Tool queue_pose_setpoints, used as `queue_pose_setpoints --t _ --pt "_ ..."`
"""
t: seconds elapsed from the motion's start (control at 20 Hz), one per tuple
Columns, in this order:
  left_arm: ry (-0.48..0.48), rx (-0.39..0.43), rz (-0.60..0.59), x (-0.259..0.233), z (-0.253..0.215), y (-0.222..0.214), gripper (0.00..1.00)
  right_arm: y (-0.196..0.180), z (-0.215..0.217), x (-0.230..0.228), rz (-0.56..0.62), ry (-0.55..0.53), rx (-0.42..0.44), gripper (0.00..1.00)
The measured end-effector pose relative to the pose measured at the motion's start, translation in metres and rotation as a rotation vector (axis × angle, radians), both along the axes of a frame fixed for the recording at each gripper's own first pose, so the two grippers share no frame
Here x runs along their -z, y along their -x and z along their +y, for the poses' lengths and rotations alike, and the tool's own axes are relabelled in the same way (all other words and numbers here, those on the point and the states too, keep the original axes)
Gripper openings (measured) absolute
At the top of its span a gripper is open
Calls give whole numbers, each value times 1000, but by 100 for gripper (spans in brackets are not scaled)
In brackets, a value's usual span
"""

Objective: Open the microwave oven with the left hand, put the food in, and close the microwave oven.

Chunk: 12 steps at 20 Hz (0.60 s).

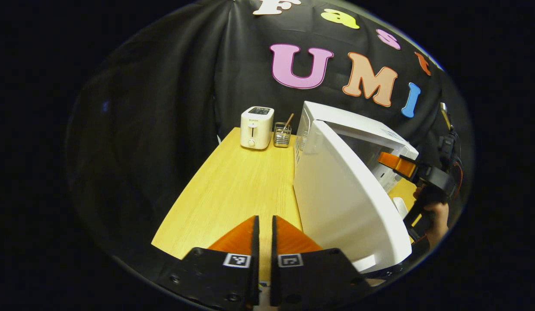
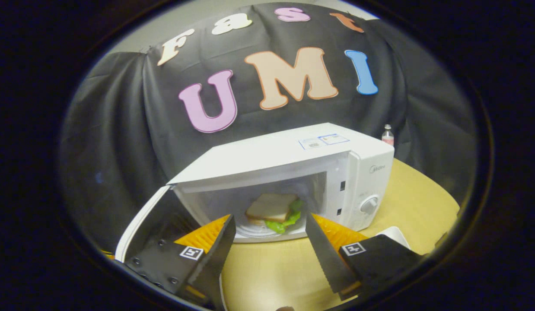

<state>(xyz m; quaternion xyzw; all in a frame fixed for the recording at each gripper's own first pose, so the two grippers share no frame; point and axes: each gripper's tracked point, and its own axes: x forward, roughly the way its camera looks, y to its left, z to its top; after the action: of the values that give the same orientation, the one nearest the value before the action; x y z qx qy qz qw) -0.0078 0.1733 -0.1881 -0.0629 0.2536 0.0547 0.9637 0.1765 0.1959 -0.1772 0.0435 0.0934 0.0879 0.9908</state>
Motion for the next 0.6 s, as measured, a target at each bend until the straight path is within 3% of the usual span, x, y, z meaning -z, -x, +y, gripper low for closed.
queue_pose_setpoints --t 0.1,0.15,0.2,0.6 --pt "-8 -3 12 1 -1 2 1 19 -6 -10 -4 19 1 91" --pt "-22 -2 10 -1 -2 2 1 29 -5 -16 -5 18 -7 99" --pt "-35 5 7 -2 -4 2 1 38 -6 -22 -10 15 -7 91" --pt "-44 88 3 -5 -30 8 0 86 -61 -60 -51 9 76 91"
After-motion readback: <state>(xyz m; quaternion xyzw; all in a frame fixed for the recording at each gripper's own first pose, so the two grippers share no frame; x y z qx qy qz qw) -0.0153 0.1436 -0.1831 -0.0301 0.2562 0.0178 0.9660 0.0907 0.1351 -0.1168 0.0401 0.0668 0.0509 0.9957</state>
